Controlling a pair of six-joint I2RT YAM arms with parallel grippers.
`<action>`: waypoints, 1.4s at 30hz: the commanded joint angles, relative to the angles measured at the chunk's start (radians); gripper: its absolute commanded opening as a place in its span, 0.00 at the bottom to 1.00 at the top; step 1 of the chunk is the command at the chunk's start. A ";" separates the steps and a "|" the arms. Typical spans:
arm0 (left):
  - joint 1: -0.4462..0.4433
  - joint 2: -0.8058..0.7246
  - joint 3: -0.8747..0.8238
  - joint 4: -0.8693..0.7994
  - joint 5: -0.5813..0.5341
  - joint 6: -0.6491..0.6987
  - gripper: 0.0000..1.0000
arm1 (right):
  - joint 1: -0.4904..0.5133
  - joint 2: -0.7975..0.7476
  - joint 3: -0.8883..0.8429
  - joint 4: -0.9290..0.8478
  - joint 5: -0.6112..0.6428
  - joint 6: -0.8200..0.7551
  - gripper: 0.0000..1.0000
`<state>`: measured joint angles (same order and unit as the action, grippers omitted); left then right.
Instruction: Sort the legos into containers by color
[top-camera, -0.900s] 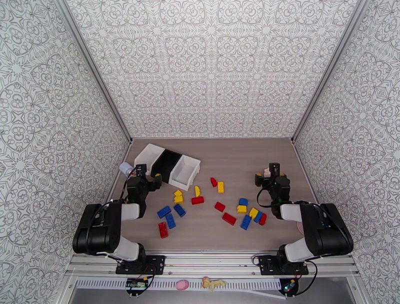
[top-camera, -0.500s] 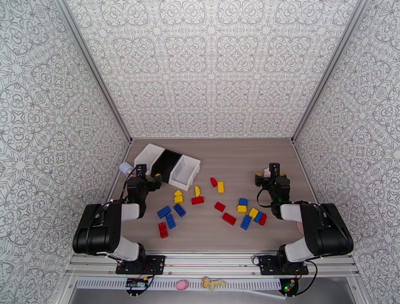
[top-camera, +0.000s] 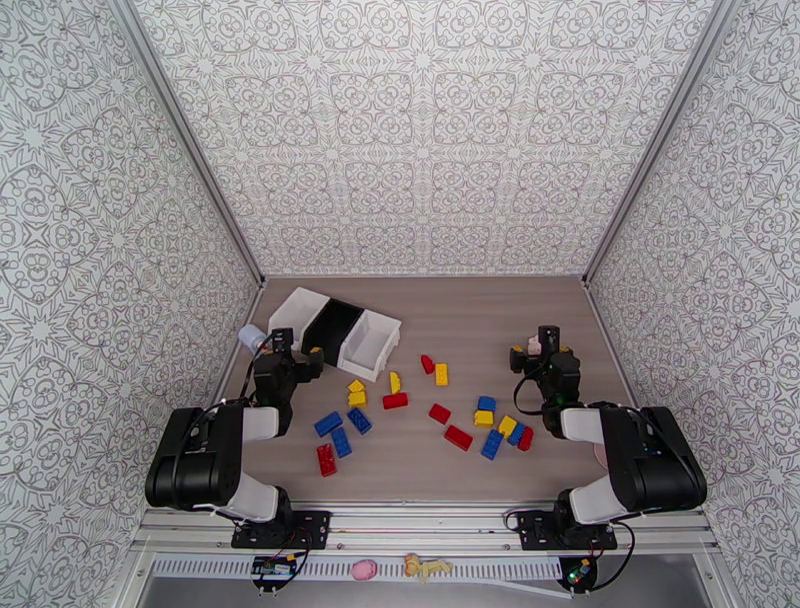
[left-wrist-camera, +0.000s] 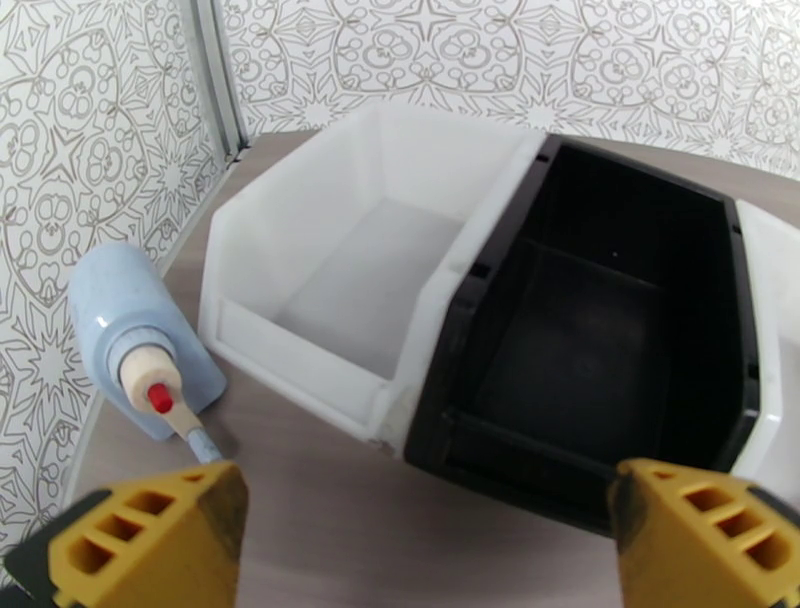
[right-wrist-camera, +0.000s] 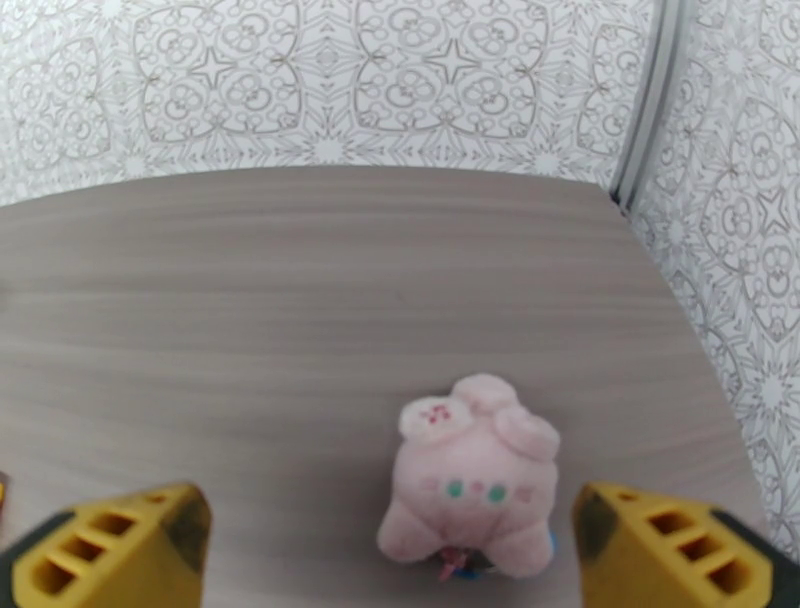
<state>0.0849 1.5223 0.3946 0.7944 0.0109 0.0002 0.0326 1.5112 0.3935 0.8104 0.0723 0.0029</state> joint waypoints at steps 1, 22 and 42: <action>-0.031 -0.025 -0.012 0.033 -0.013 0.020 1.00 | -0.004 -0.041 -0.007 0.007 -0.017 0.003 0.99; -0.204 -0.241 0.503 -1.052 0.041 0.046 1.00 | 0.229 -0.423 0.239 -0.664 -0.313 -0.119 1.00; -0.267 0.285 0.961 -1.428 0.005 0.064 0.85 | 0.541 -0.293 0.483 -0.810 -0.369 -0.232 1.00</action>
<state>-0.1741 1.7741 1.3056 -0.5743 0.0216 0.0574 0.5686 1.2190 0.8383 0.0261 -0.3279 -0.2077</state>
